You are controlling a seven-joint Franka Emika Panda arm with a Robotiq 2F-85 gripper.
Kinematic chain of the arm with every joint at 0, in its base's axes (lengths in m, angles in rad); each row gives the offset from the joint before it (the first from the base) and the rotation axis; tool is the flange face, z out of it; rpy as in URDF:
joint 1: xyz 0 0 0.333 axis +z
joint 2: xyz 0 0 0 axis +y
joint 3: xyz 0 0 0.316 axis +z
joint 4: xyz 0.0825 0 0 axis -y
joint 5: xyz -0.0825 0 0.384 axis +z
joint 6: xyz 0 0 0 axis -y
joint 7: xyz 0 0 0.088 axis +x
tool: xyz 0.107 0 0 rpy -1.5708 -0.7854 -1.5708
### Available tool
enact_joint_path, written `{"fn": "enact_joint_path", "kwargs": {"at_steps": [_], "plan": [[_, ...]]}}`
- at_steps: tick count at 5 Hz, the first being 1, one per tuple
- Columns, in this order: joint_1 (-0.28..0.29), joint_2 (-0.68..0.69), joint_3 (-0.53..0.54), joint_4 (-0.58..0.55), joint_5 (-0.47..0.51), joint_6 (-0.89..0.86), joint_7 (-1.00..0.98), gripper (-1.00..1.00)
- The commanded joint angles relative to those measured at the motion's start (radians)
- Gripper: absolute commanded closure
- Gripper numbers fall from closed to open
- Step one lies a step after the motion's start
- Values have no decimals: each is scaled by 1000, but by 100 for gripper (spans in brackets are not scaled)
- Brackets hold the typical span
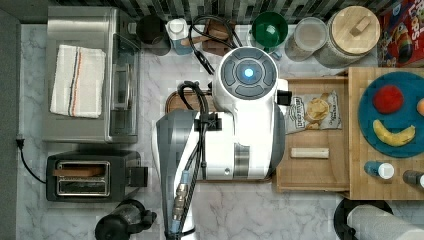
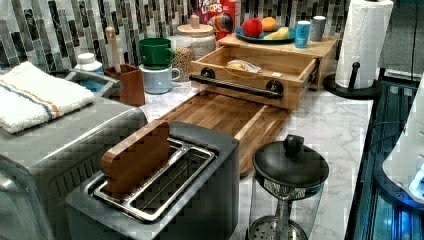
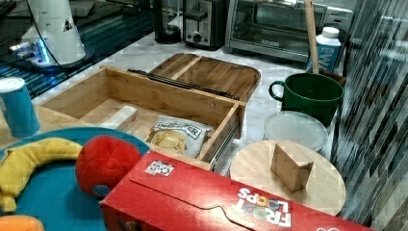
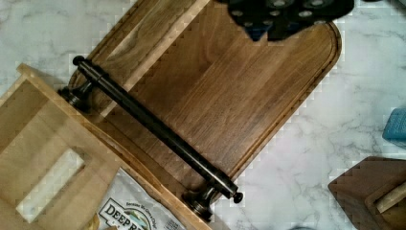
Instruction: Pick up the butter.
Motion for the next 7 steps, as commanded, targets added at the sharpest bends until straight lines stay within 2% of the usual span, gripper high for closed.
{"fn": "enact_joint_path", "kwargs": {"at_steps": [1, 4, 7], "plan": [[-1, -2, 1, 0, 5, 3, 1, 100], [-59, -40, -71, -48, -4, -11, -144, 100], [-136, -53, -163, -122, -91, 71, -164, 100]]}}
